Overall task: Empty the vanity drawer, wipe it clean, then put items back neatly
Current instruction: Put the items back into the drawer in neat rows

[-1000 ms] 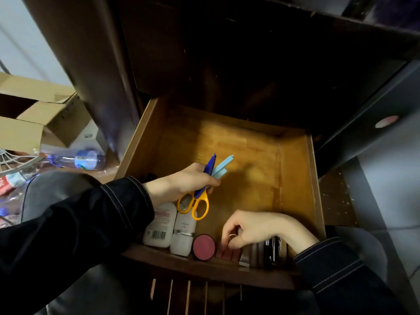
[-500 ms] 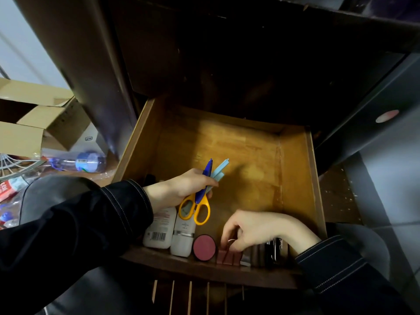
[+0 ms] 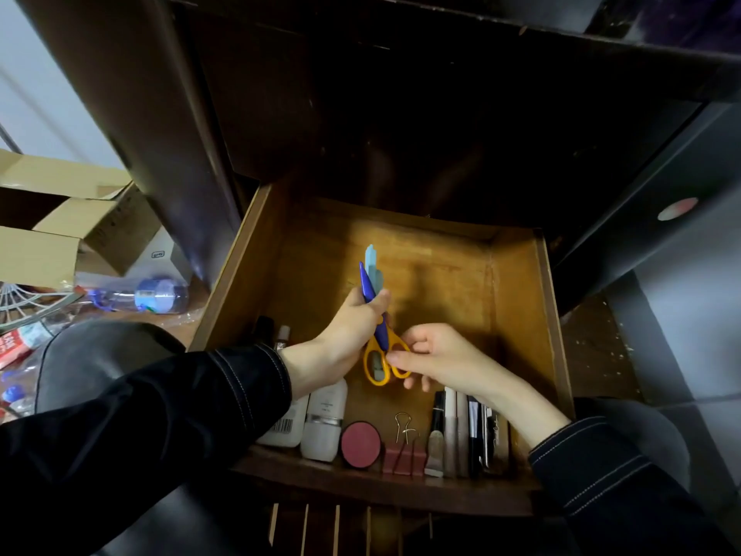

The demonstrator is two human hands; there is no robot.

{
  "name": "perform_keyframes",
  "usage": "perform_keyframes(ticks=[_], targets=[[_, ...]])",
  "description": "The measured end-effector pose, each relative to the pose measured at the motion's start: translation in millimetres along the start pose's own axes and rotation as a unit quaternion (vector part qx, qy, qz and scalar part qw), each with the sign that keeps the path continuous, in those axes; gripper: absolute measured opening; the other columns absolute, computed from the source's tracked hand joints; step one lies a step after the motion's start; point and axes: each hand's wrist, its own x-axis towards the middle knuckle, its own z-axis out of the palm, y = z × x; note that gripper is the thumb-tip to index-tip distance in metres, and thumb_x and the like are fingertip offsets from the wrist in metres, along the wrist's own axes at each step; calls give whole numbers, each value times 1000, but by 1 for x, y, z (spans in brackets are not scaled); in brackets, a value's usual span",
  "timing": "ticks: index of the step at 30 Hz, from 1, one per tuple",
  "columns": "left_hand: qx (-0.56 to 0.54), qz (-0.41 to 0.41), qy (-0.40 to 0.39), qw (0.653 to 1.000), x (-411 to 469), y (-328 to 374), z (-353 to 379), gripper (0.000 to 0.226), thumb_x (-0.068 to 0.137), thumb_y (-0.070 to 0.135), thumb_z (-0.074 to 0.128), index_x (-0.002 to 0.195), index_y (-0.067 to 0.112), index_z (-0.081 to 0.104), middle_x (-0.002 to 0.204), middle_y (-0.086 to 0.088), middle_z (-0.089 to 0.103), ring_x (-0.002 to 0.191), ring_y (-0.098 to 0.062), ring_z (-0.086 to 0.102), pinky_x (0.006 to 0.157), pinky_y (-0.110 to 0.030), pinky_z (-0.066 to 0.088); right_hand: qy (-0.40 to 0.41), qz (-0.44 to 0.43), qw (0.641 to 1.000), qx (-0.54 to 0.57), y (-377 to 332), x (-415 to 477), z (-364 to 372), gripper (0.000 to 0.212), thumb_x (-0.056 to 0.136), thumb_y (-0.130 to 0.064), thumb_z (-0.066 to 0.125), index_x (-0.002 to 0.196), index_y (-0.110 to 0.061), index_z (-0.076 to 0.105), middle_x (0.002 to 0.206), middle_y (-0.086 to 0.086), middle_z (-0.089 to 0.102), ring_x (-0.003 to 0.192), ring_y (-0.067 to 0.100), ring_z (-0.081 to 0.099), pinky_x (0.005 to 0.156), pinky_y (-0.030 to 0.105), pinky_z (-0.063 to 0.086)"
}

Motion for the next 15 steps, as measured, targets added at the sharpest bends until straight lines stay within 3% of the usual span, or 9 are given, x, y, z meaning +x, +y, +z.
perform_keyframes(ticks=[4,7,10,13,15], targets=[[80,37,46,995,4,8,-10,27,99,43,58,107,18,53,78,3,52,55,0,58,64,-26,48,-17,-1,999,-33,6,-3,-14,12,97,-18,67,96,-6,69,79,0,70,69,11,64,54,21,45],[119,56,114,985,9,18,-29,21,98,32,61,100,14,49,76,-1,50,58,-10,54,54,-26,44,-74,13,991,-110,11,-9,-26,10,98,-16,64,90,-16,70,74,-5,66,65,5,58,57,18,44],[155,32,69,985,9,20,-42,6,95,12,58,98,8,55,70,-4,50,60,-17,48,53,-27,43,-91,20,986,-141,14,-9,-31,15,98,-12,62,89,-13,74,72,-3,65,63,4,55,58,16,43],[176,-24,28,984,9,19,-46,7,94,10,58,100,6,58,70,-4,51,61,-19,48,55,-29,43,-72,14,983,-170,17,-7,-35,15,96,-8,61,91,-10,75,76,4,66,72,13,56,70,31,45],[188,-55,11,980,10,17,-45,8,94,13,59,99,7,58,68,-4,52,58,-18,49,50,-28,43,-52,15,978,-201,21,-6,-39,21,94,-4,58,87,-14,75,75,9,69,70,17,58,69,36,47]])
